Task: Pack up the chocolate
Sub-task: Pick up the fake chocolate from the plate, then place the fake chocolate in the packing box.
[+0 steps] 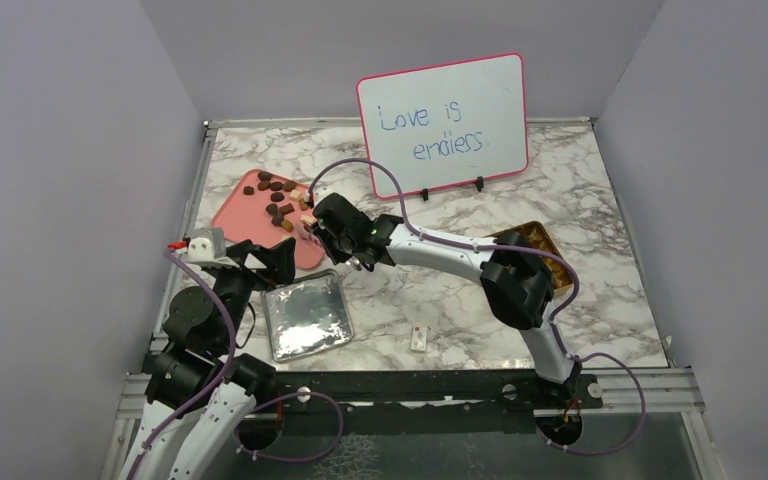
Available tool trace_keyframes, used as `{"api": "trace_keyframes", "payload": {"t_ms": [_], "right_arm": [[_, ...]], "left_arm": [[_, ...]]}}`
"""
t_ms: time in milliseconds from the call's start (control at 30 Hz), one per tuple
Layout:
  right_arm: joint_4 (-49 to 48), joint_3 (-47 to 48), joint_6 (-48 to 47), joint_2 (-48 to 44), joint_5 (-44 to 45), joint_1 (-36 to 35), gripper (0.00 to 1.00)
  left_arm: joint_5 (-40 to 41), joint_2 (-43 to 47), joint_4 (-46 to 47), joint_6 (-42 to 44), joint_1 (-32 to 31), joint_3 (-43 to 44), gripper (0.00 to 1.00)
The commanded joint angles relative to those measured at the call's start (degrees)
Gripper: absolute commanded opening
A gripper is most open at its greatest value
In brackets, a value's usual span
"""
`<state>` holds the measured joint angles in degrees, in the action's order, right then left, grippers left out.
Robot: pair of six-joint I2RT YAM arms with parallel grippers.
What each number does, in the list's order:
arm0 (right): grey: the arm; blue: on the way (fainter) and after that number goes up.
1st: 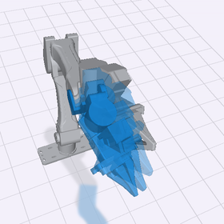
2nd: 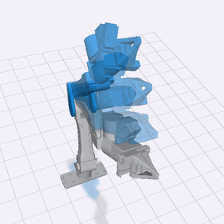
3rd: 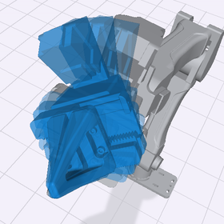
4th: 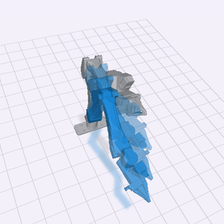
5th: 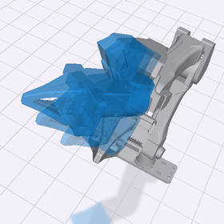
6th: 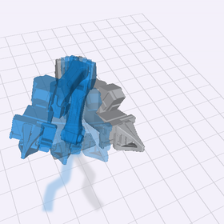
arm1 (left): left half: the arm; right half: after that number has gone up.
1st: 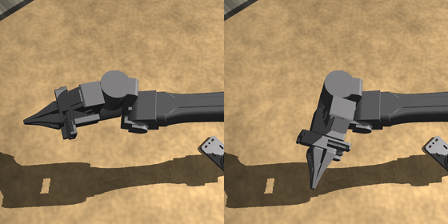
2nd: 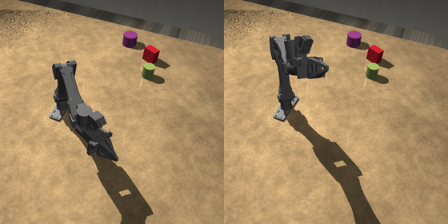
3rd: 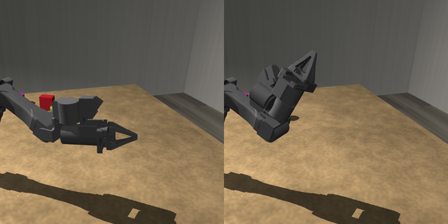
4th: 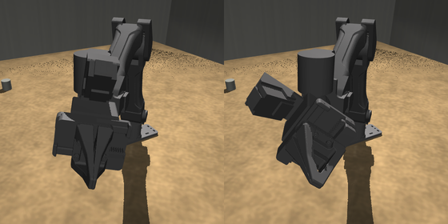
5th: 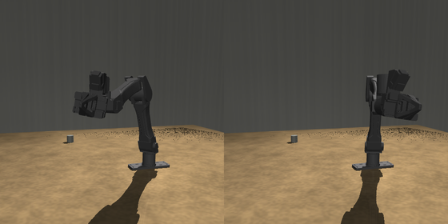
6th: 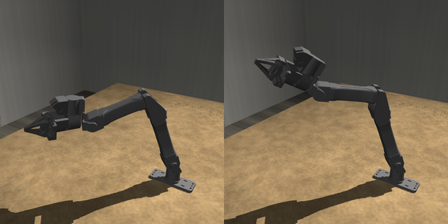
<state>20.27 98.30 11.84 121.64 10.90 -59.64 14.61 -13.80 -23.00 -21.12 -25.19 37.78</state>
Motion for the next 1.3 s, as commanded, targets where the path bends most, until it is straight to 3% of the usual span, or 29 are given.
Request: {"api": "trace_keyframes", "payload": {"t_ms": [0, 367, 667, 1067, 1267], "right_arm": [[-0.9, 0.6, -0.8, 0.0, 1.5, -0.4, 0.26], [0.4, -4.8, 3.4, -8.0, -1.2, -0.4, 0.24], [7.6, -11.7, 12.5, -16.9, 7.5, -0.3, 0.22], [16.4, -24.5, 26.9, -35.5, 15.8, -0.4, 0.25], [21.3, -28.1, 33.2, -43.8, 18.7, -0.4, 0.25]], "left_arm": [[0.1, -0.3, 0.1, 0.9, 0.3, -0.3, 0.99], [0.3, -1.3, 0.0, 0.8, 0.3, -0.5, 0.99], [-0.1, -3.8, -0.2, -0.4, 0.3, -0.3, 0.99], [-13.0, -14.4, -1.8, -1.6, 0.3, 1.0, 0.99], [-13.8, -18.6, -1.8, -0.3, 0.3, 0.7, 0.99]]}}
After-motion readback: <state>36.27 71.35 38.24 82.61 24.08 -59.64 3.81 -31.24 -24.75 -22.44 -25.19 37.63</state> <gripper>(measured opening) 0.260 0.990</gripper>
